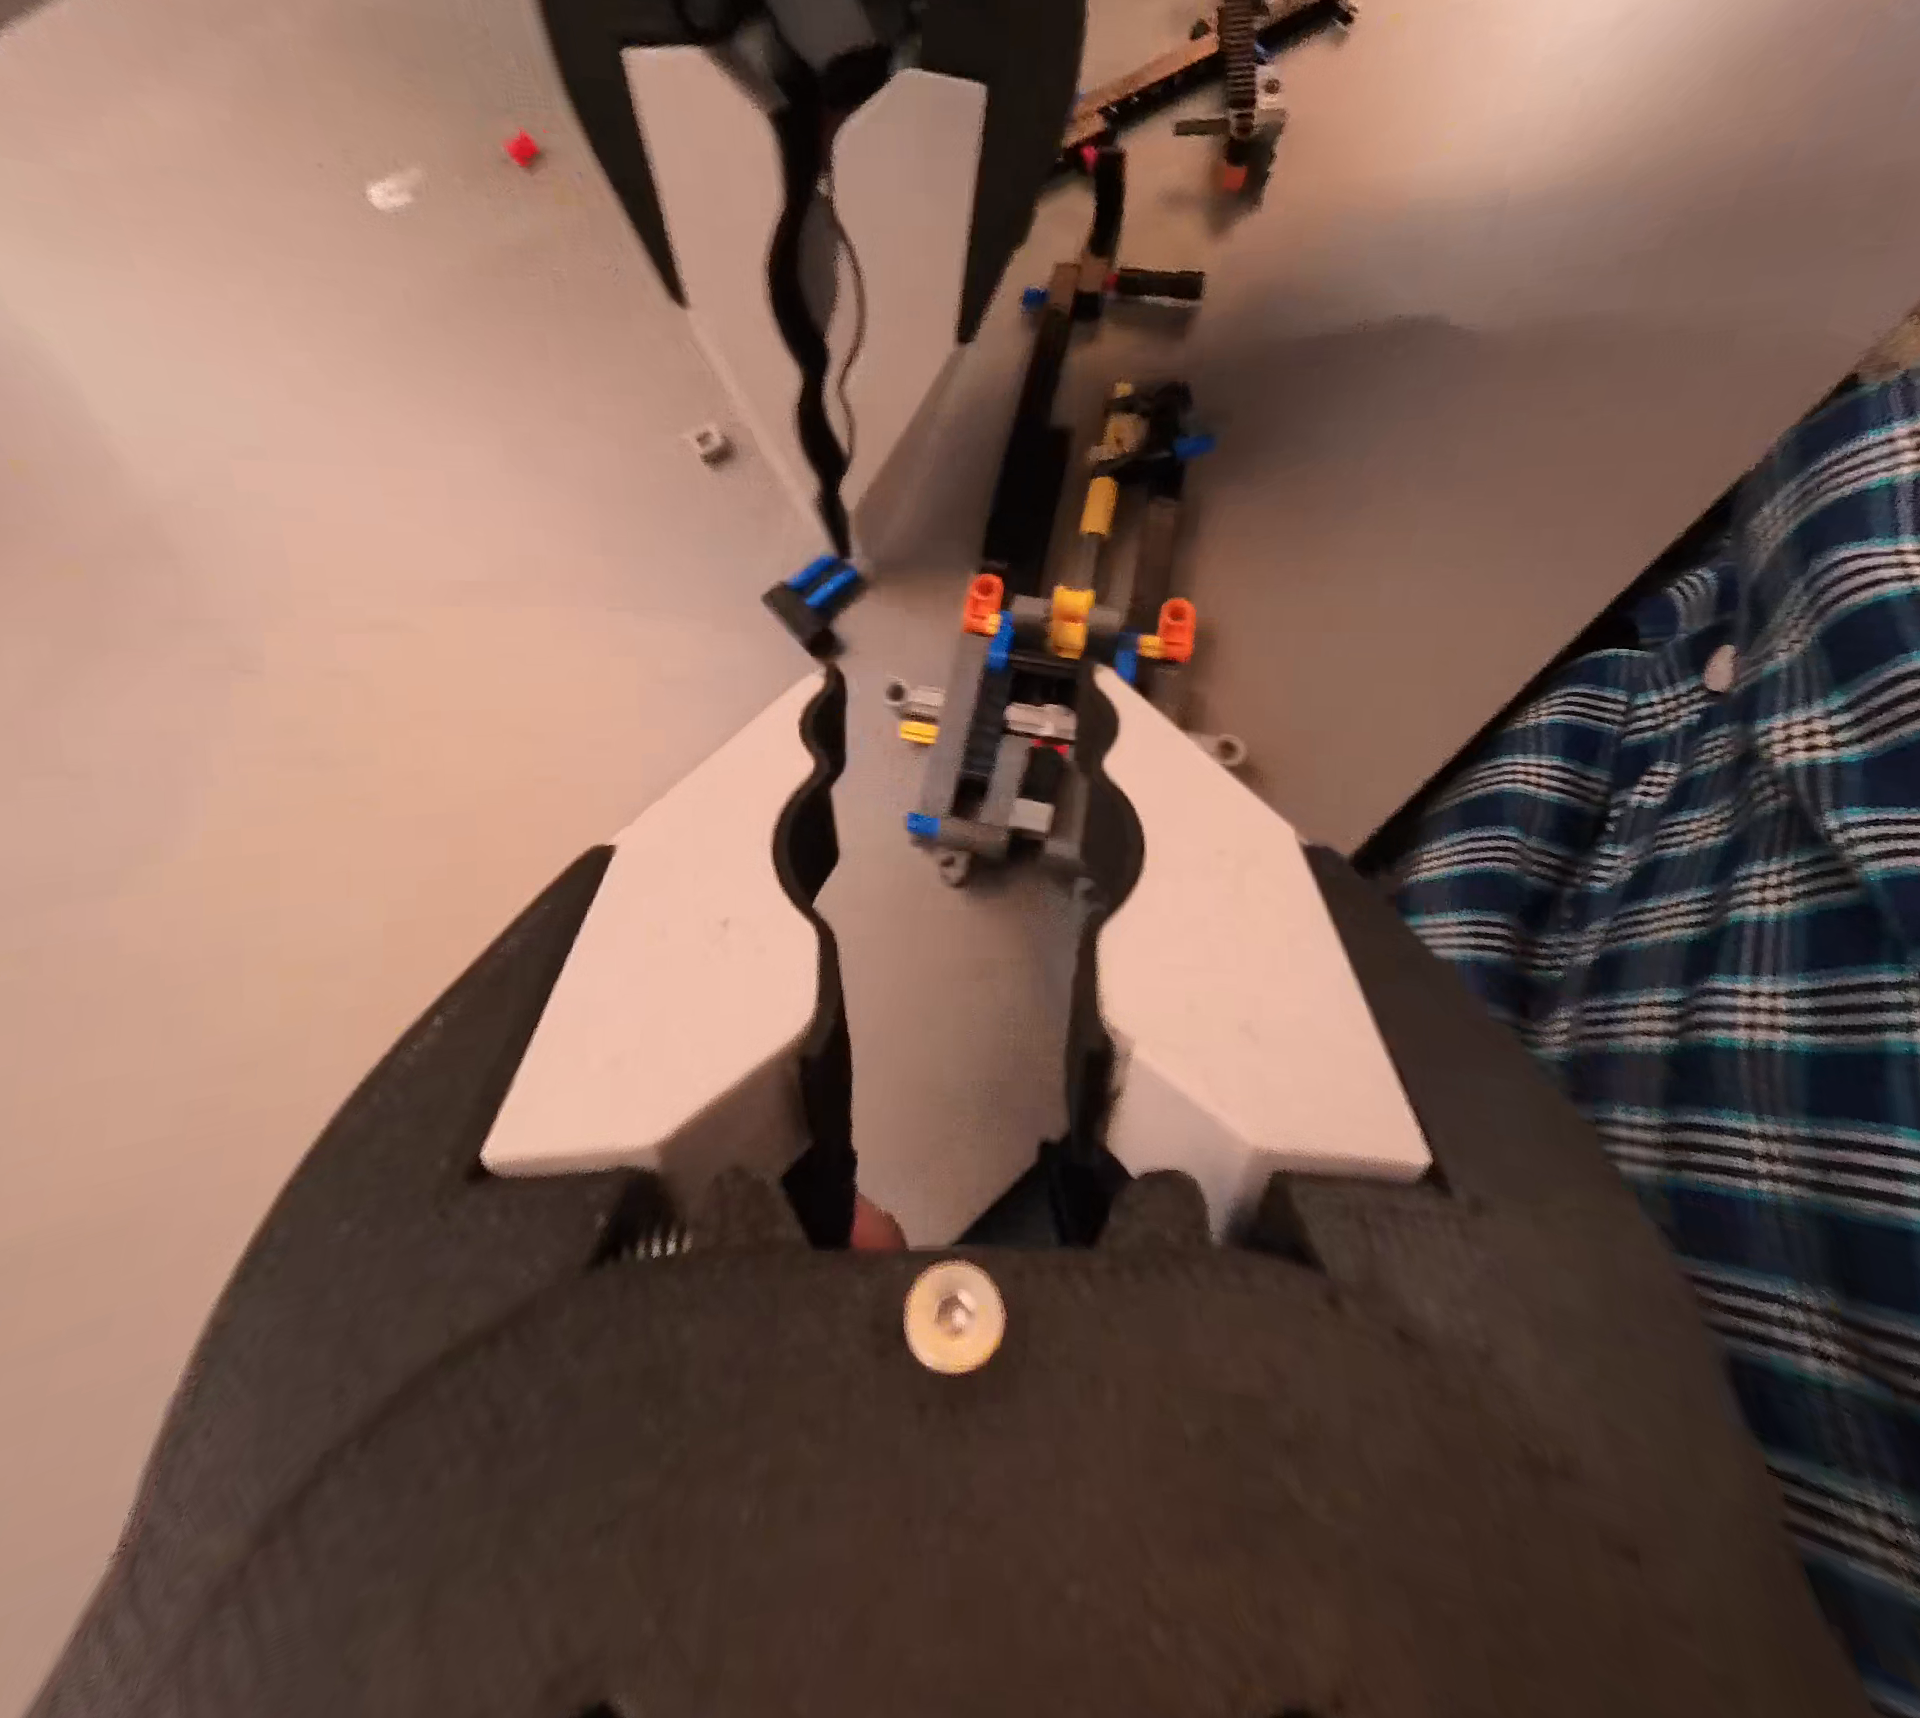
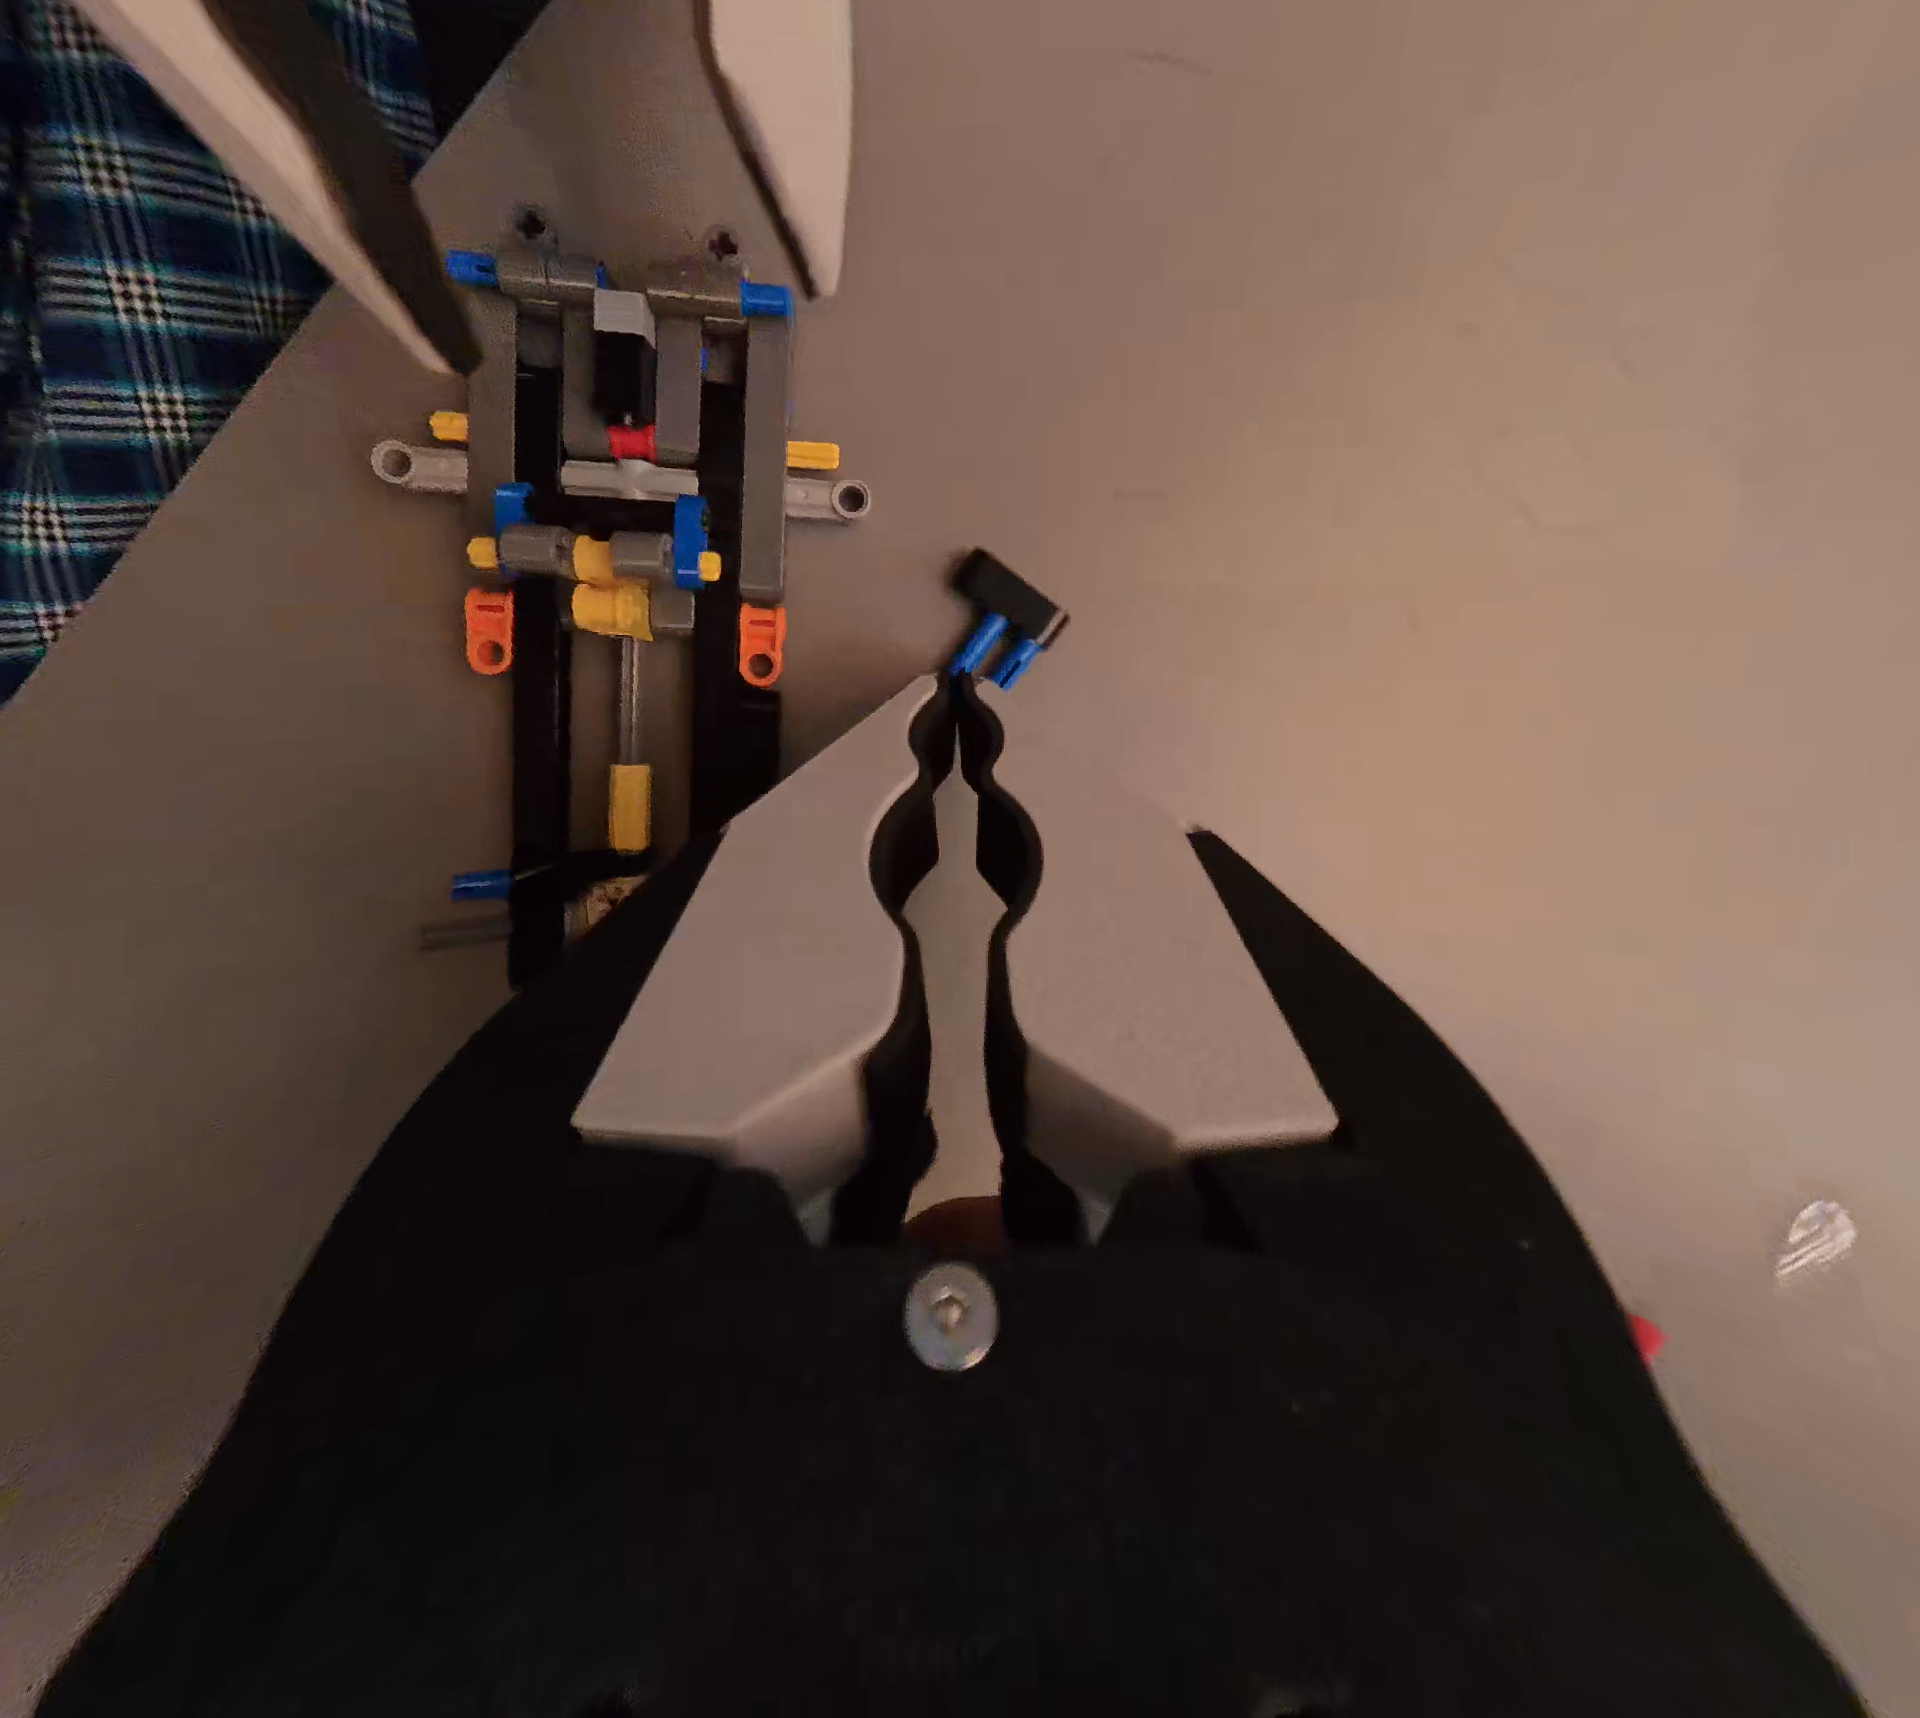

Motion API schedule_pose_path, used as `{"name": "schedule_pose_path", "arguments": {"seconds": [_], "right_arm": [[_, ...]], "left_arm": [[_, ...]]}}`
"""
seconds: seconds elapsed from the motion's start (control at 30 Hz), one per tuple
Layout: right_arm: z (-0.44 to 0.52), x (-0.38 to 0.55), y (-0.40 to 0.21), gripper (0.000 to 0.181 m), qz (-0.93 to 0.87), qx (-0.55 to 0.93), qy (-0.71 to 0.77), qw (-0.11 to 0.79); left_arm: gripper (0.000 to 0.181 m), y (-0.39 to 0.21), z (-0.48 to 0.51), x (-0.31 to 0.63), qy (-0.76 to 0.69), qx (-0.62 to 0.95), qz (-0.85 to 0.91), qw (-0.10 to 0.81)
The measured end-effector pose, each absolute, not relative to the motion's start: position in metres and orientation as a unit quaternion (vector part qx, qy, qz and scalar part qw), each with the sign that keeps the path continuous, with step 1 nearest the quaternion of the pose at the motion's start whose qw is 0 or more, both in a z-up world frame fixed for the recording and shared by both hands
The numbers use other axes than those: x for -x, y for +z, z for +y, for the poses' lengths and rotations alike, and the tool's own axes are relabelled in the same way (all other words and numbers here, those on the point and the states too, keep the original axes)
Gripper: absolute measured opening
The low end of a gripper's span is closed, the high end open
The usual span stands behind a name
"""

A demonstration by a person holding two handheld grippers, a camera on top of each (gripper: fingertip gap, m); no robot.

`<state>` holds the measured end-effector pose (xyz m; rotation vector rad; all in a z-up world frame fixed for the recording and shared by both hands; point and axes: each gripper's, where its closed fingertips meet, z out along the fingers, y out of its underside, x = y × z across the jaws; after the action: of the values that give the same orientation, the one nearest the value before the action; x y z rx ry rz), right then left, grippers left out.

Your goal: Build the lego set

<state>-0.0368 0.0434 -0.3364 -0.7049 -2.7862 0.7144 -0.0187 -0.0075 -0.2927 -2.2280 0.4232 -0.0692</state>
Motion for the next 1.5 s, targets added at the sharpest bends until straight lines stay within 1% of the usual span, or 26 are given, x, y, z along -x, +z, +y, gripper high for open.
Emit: {"name": "schedule_pose_path", "arguments": {"seconds": [0.17,0.23,0.27,0.43,0.5,0.53,0.63,0.7,0.83,1.07,1.27,1.5], "right_arm": [[0.050,0.034,-0.335,0.000,-0.921,0.269,0.261,0.104],[0.053,0.037,-0.332,0.000,-0.913,0.286,0.262,0.123],[0.054,0.039,-0.331,0.009,-0.910,0.296,0.260,0.129],[0.049,0.039,-0.335,0.016,-0.903,0.327,0.244,0.137],[0.048,0.040,-0.340,0.023,-0.900,0.339,0.237,0.137],[0.047,0.040,-0.342,0.020,-0.898,0.343,0.237,0.138],[0.046,0.042,-0.342,0.015,-0.890,0.358,0.244,0.140],[0.046,0.042,-0.343,0.013,-0.886,0.364,0.250,0.141],[0.042,0.042,-0.343,0.012,-0.877,0.376,0.266,0.138],[0.044,0.045,-0.338,0.013,-0.857,0.400,0.288,0.149],[0.057,0.047,-0.314,0.017,-0.824,0.431,0.323,0.177],[0.086,0.041,-0.261,0.018,-0.752,0.469,0.399,0.234]], "left_arm": [[0.039,-0.300,0.006,0.042,0.007,0.899,0.184,0.398],[0.037,-0.302,0.013,0.049,0.012,0.900,0.188,0.394],[0.036,-0.304,0.016,0.053,0.015,0.901,0.189,0.390],[0.033,-0.320,0.029,0.060,0.003,0.914,0.193,0.357],[0.031,-0.329,0.032,0.059,0.000,0.919,0.196,0.341],[0.029,-0.332,0.034,0.058,-0.001,0.922,0.194,0.336],[0.032,-0.342,0.034,0.053,-0.008,0.928,0.191,0.319],[0.027,-0.342,0.037,0.049,-0.009,0.927,0.189,0.324],[0.014,-0.342,0.041,0.051,0.004,0.929,0.176,0.326],[0.011,-0.342,0.044,0.055,0.013,0.928,0.169,0.331],[0.011,-0.325,0.051,0.059,-0.018,0.917,0.134,0.374],[0.011,-0.265,0.065,0.054,-0.191,0.849,0.050,0.490]]}}
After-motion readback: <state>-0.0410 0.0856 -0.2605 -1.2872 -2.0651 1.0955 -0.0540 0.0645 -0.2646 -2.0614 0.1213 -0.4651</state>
